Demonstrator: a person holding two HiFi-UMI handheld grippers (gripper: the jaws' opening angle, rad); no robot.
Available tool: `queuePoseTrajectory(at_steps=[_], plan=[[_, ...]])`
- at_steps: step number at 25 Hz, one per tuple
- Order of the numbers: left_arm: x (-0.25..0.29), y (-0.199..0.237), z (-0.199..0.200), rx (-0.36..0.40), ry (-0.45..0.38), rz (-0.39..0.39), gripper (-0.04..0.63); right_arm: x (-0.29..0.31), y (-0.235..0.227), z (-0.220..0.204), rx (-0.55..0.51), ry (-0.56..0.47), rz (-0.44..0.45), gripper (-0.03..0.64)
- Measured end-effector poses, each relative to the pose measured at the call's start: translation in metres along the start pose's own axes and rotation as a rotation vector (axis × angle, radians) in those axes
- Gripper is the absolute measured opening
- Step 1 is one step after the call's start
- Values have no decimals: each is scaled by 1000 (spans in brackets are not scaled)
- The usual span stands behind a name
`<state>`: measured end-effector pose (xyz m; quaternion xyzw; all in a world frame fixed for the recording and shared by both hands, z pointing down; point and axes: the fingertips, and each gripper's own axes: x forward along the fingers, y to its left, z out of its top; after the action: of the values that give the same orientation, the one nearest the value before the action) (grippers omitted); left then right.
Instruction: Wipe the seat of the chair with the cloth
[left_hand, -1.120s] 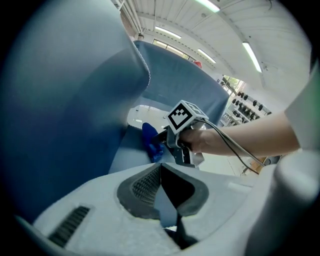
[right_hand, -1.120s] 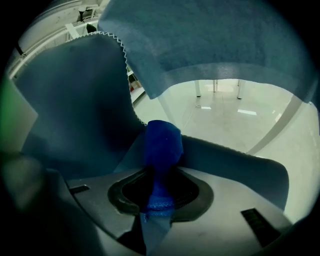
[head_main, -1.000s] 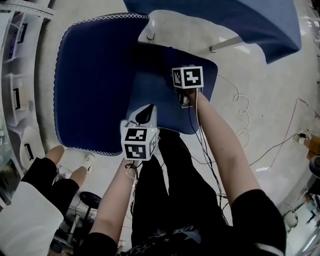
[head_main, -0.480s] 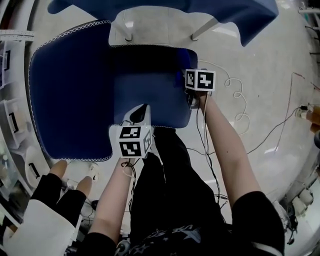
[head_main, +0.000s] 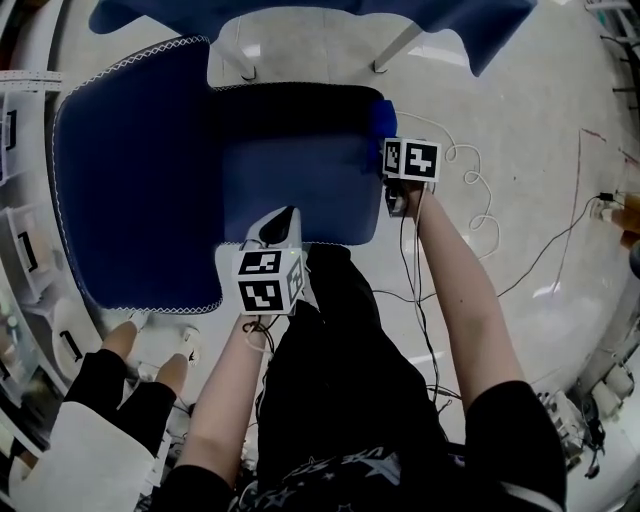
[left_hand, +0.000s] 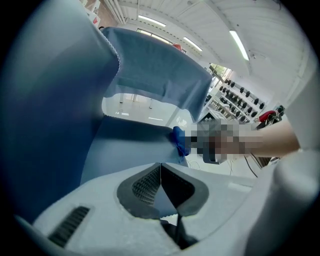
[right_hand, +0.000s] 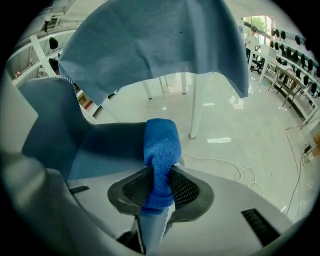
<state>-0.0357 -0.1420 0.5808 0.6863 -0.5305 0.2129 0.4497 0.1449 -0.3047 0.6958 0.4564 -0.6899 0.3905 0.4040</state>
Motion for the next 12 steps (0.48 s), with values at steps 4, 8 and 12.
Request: queuePoseTrajectory(at_steps=[4,8,12], plan=[[-9,11,-1,-25,-33,44,20,-6,10,2,-102,21,-10,101],[-23,25,-5,-76,-51,78,20,-10,49,11,-140,1,58,101],[-34,33,-18,-110,-49,99,21,-4,108,14,-175,-5,156,101]])
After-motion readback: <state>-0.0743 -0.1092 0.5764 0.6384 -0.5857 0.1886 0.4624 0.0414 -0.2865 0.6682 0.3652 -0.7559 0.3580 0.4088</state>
